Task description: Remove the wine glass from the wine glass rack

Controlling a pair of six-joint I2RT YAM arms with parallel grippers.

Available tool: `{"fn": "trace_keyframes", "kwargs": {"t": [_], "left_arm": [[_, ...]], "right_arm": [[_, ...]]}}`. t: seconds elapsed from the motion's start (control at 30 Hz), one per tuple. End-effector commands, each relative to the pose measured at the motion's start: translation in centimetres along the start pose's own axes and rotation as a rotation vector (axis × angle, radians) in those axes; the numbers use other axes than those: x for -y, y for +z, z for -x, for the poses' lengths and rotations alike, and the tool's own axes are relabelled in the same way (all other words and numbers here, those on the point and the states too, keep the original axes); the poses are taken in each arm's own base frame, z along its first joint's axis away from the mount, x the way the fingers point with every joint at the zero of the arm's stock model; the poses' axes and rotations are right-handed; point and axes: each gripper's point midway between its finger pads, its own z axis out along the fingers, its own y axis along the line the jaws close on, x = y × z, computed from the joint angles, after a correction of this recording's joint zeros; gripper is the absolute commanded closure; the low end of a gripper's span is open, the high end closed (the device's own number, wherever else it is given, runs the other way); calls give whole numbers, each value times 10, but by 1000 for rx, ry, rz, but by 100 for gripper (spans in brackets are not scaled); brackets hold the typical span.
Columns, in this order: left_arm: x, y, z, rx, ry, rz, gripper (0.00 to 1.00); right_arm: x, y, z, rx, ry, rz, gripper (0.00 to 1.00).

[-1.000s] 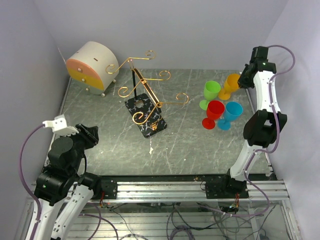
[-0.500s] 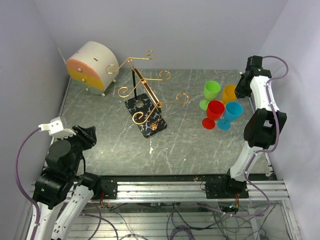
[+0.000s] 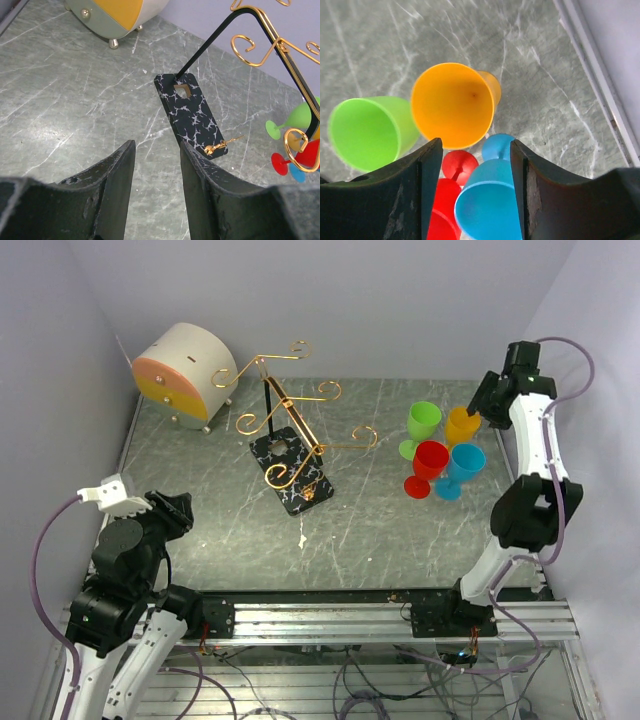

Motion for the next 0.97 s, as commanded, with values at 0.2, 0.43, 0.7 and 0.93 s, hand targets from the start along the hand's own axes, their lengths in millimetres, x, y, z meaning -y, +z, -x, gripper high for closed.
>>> {"fn": "trace_keyframes", "kwargs": {"t": [0.2,0.43,0.7,0.93], "left_arm": [[-7,2,-1,2,-8,42,48],[-9,3,-2,1,-10,52,49],[-10,6,-5,-18,-5,70,49],[-11,7,-6,-24,-5,81,49]], "right_arm": [[-44,-123,29,312,-34,326,3],[-53,-205,-19,518,-87,567,0],[-40,-243,-76,573,-87,640,0],[-39,-243,-92,560,-123,659,0]]}}
